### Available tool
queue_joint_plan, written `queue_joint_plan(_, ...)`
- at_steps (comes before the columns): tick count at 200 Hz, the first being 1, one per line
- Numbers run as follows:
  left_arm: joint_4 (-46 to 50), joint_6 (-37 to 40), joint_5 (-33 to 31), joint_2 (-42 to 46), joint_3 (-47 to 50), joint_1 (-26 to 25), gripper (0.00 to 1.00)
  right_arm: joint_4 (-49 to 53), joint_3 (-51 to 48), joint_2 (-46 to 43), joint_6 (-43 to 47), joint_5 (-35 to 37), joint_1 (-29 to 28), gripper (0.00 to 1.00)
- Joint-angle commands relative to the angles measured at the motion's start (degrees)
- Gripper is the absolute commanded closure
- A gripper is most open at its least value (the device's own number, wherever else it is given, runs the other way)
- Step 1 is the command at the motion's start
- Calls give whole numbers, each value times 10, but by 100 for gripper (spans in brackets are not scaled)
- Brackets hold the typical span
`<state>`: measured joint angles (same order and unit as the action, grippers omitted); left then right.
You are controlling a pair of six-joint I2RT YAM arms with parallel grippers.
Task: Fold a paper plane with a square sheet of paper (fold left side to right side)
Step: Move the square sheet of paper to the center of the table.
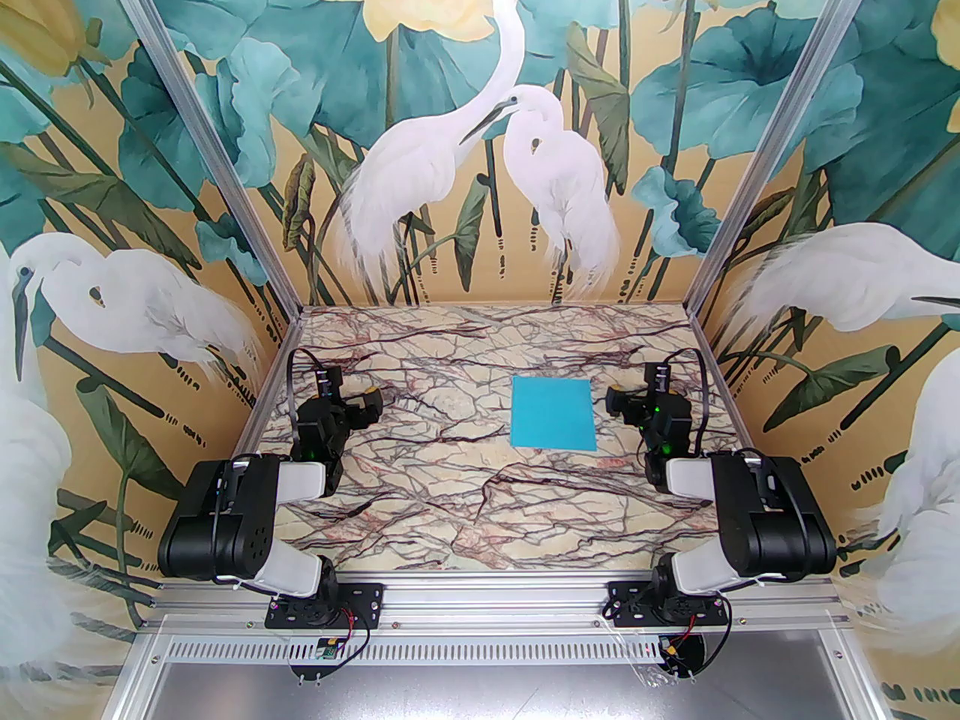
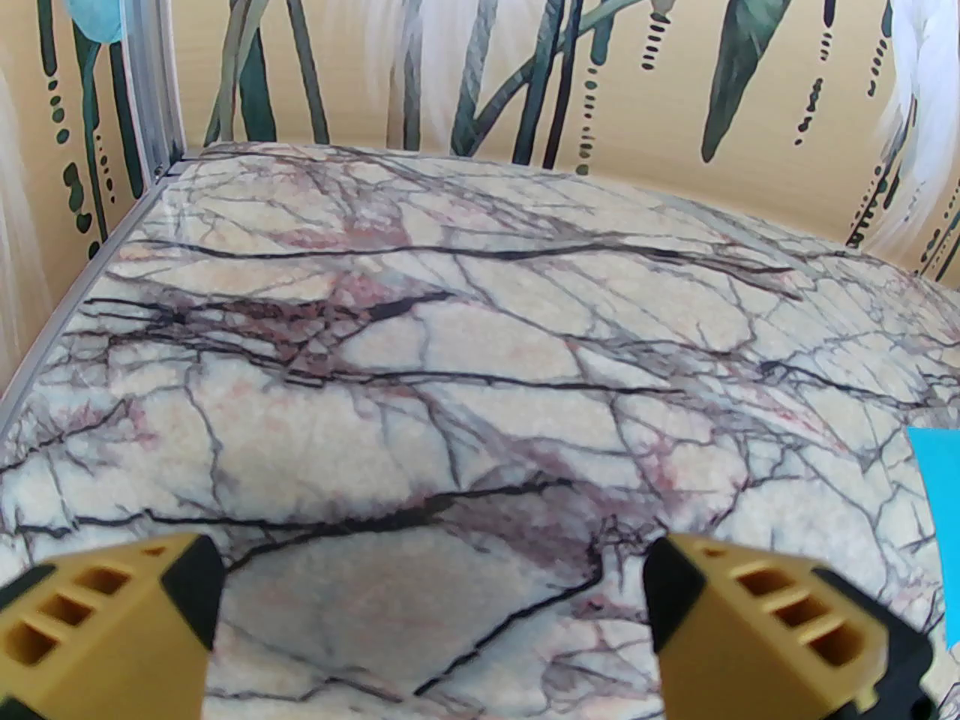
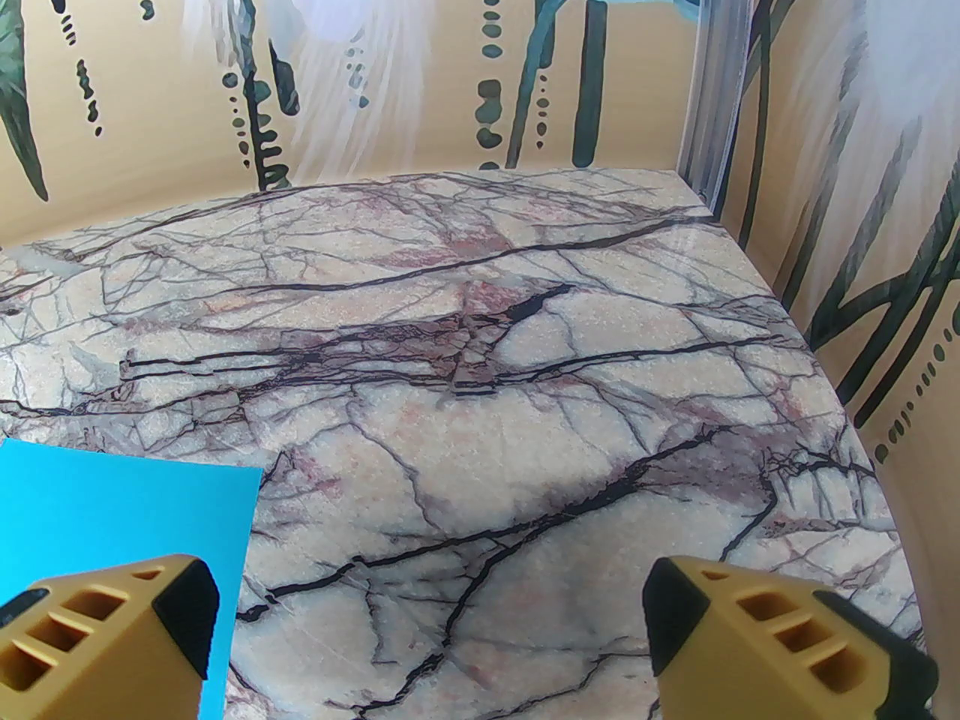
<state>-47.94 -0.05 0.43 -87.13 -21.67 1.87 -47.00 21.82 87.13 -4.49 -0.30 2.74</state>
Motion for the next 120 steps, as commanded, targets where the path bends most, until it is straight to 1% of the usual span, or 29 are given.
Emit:
queue_joint_plan(1, -16, -4, 7, -11, -12, -2, 0, -11, 11, 9, -1, -1, -1, 1)
queue_joint_plan(120, -13, -4, 8, -12, -14, -2, 1, -11, 10, 8, -2, -2, 0, 1)
